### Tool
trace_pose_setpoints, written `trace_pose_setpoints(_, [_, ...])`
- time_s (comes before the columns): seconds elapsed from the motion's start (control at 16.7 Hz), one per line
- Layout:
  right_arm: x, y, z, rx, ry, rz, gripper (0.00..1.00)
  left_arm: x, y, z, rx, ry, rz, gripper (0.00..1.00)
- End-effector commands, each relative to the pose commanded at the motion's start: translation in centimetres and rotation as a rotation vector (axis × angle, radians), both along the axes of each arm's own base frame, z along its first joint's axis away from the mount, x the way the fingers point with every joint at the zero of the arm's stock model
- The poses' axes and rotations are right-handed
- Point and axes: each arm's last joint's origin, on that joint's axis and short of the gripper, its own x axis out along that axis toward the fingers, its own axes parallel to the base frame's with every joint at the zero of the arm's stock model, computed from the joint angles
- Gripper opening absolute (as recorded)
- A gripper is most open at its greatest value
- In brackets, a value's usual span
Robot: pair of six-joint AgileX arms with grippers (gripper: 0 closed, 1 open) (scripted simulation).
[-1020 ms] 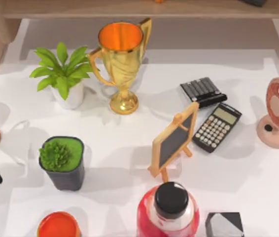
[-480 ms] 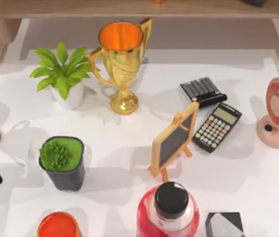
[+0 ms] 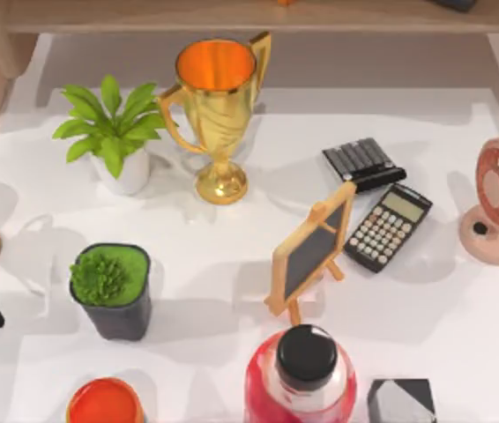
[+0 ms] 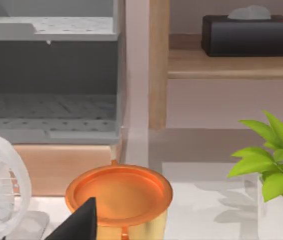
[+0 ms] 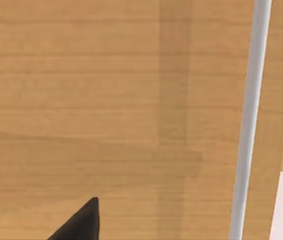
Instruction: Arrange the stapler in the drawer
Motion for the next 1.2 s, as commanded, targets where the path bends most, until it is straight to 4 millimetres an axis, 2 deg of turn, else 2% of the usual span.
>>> trace_pose_setpoints(0.3, [0.1,-0.1,0.0,0.007,0.002,-0.005,1.0,0.0,0.0,0.0,0.0,0.0,0.0,1.0])
trace_pose_setpoints(0.54, [0.4,-1.5,1.3,0.088,0.016,-0.096,1.0,0.0,0.0,0.0,0.0,0.0,0.0,1.0])
trace_pose_setpoints(0.9, [1.0,-3.9,3.3,0.427,0.164,-0.316,1.0,0.0,0.0,0.0,0.0,0.0,0.0,1.0])
trace_pose_setpoints(1.08, [1.4,-3.7,4.2,0.647,0.294,-0.434,1.0,0.0,0.0,0.0,0.0,0.0,0.0,1.0])
trace_pose_setpoints(1.2, [1.7,-2.9,4.7,0.79,0.404,-0.512,1.0,0.0,0.0,0.0,0.0,0.0,0.0,1.0])
